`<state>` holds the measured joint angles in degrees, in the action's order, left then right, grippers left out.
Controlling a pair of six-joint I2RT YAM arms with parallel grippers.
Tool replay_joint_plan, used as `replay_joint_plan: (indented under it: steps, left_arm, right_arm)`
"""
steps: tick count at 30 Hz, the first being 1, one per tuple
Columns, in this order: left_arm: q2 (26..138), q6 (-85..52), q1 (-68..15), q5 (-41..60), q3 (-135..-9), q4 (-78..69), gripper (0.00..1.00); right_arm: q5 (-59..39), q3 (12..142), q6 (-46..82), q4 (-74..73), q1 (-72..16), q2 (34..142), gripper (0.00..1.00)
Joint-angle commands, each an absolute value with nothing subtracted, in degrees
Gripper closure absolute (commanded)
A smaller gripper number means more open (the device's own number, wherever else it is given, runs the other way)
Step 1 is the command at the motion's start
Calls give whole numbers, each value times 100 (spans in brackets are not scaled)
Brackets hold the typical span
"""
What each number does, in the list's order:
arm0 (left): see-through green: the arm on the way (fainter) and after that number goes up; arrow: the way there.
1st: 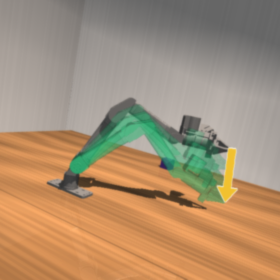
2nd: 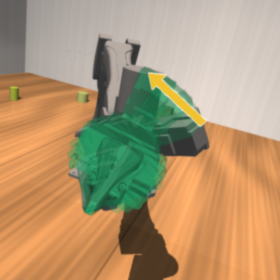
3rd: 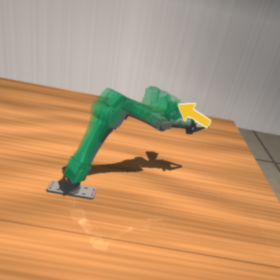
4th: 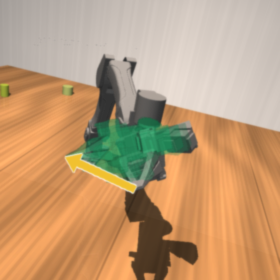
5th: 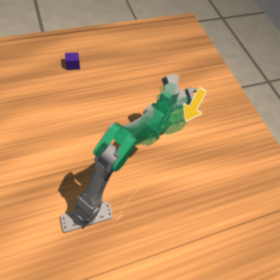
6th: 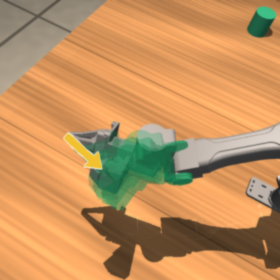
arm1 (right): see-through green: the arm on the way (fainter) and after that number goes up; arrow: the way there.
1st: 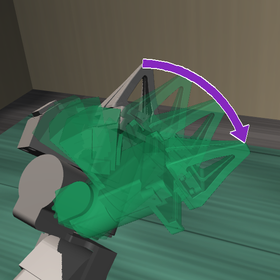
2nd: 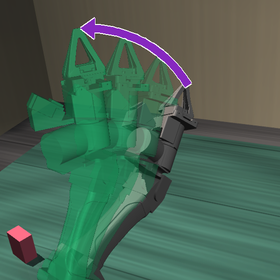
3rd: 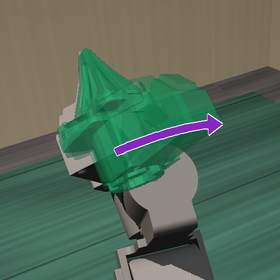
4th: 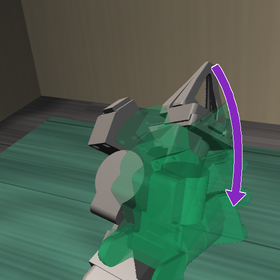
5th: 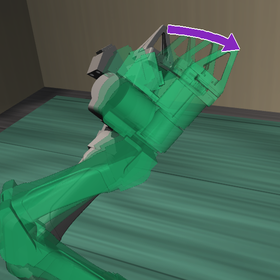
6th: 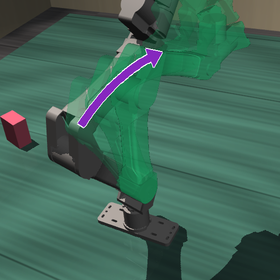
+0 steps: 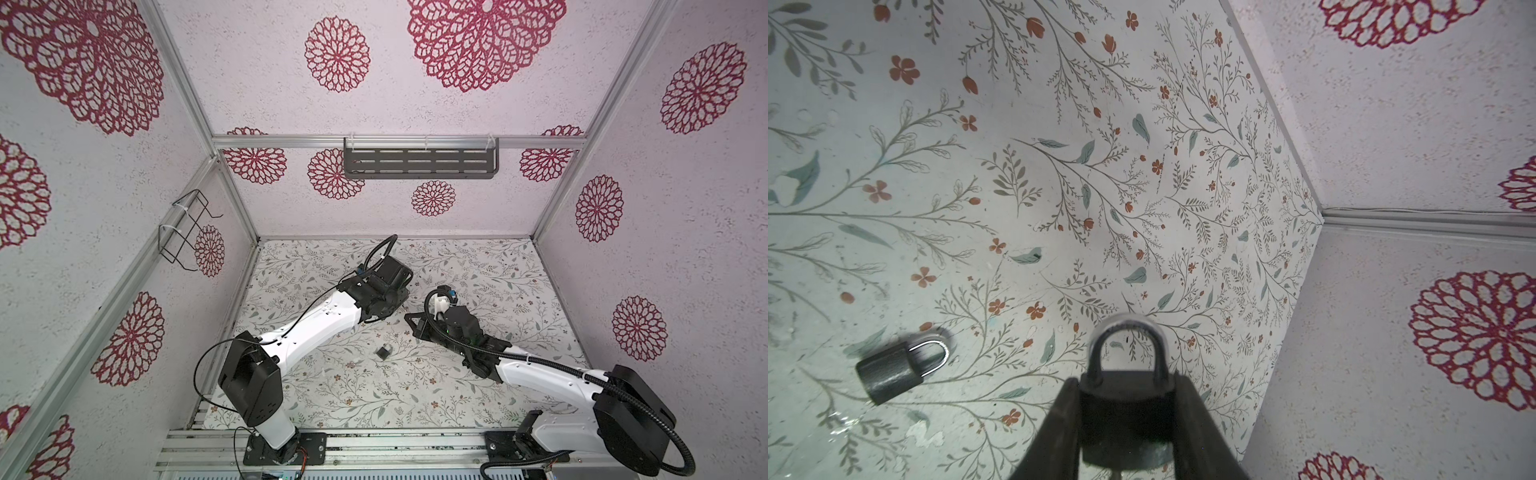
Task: Unlock with the key
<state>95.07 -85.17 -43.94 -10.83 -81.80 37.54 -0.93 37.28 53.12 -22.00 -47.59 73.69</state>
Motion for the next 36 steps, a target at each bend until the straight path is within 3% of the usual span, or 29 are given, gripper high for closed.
replay_joint_plan:
  steps: [1, 36]
  left_arm:
    - [9369, -8560, -4457, -1167, -8200, 3569, 100]
    - [9501, -8534, -4575, -1125, -8234, 3497, 100]
  right_arm:
    - [171, 3951, 5086, -2230, -4781, 7175, 100]
    - [20, 4077, 5058, -2283, -4544, 7142, 100]
